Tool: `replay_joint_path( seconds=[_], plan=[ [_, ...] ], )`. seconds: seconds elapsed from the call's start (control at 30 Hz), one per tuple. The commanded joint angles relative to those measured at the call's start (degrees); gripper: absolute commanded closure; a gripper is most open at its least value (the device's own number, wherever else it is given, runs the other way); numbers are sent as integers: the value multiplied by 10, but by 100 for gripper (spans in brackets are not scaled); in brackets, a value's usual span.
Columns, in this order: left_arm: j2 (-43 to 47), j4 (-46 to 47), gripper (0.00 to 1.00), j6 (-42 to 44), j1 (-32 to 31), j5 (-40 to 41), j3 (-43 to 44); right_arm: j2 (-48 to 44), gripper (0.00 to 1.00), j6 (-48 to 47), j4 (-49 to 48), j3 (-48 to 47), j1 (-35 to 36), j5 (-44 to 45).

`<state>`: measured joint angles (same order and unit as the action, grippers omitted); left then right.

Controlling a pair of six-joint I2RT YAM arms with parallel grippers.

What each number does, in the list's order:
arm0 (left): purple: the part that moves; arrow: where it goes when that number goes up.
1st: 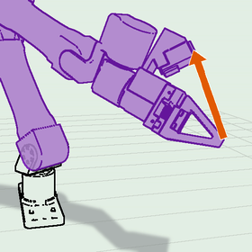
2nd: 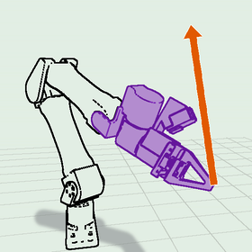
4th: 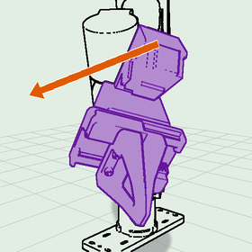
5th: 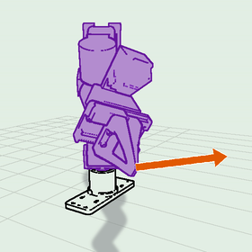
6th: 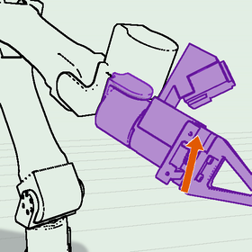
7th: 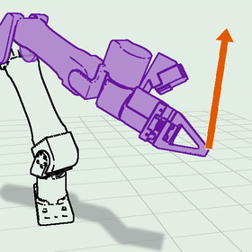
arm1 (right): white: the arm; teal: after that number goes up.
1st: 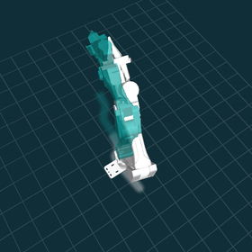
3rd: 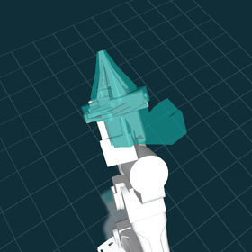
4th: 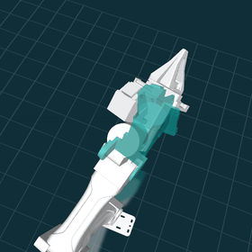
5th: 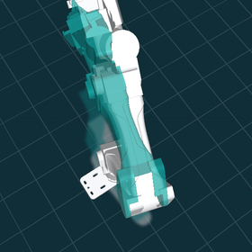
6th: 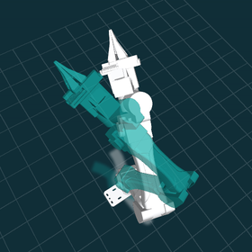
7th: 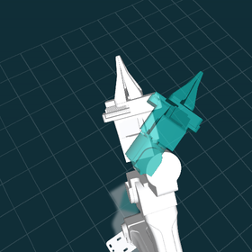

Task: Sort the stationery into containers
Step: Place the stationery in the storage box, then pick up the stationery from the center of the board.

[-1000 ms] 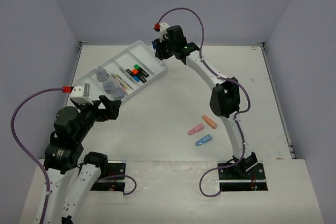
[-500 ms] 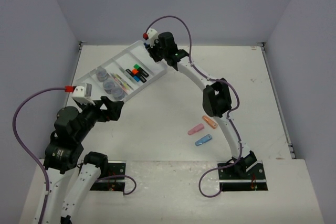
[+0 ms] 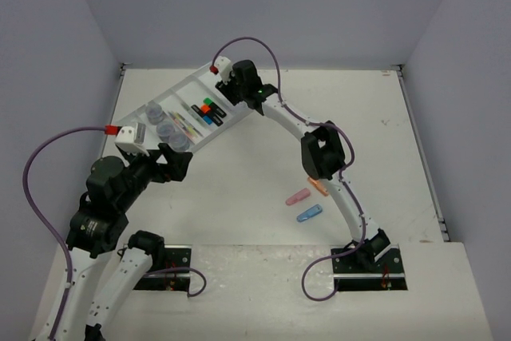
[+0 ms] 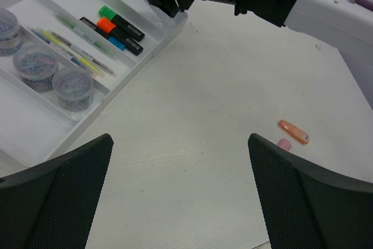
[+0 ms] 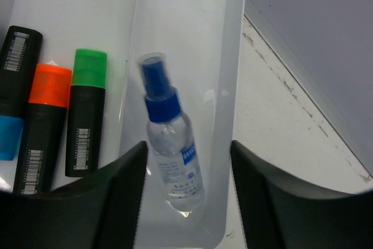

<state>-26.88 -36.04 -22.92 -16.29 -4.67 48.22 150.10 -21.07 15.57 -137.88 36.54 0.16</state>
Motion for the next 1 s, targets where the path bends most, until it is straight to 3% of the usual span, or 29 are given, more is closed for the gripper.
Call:
replay_joint_path(
  seconds=[0.0,0.1,0.23,0.33,0.43,0.57,0.63,0.7,0.73,0.83,0.97],
  plan=[
    [-9,32,0,16,-14,33,17,-15,29,-13,-23,-23,-2,33],
    [-10,38,0,14,-16,43,5,-24,11,-12,-8,-25,0,36],
    [-11,40,0,5,-16,82,-5,-107,12,2,-12,15,13,54],
    [-21,47,0,0,-15,96,-16,-264,11,96,15,73,16,40],
    [-26,49,0,-4,-14,105,-19,-391,8,182,84,188,14,85],
    [-22,44,0,-12,-13,118,-20,-607,14,279,154,462,6,181],
    [-17,46,0,-13,-14,116,-23,-708,17,327,182,607,-4,189],
    [-12,49,0,-11,-14,109,-24,-765,27,345,208,687,-10,188],
    [-10,51,0,-10,-14,106,-23,-788,32,349,227,716,-12,198],
    [-12,51,0,-9,-14,105,-23,-822,33,329,258,771,-21,215],
    [-26,53,0,-9,-14,100,-25,-786,31,268,278,786,-37,200]
  ],
)
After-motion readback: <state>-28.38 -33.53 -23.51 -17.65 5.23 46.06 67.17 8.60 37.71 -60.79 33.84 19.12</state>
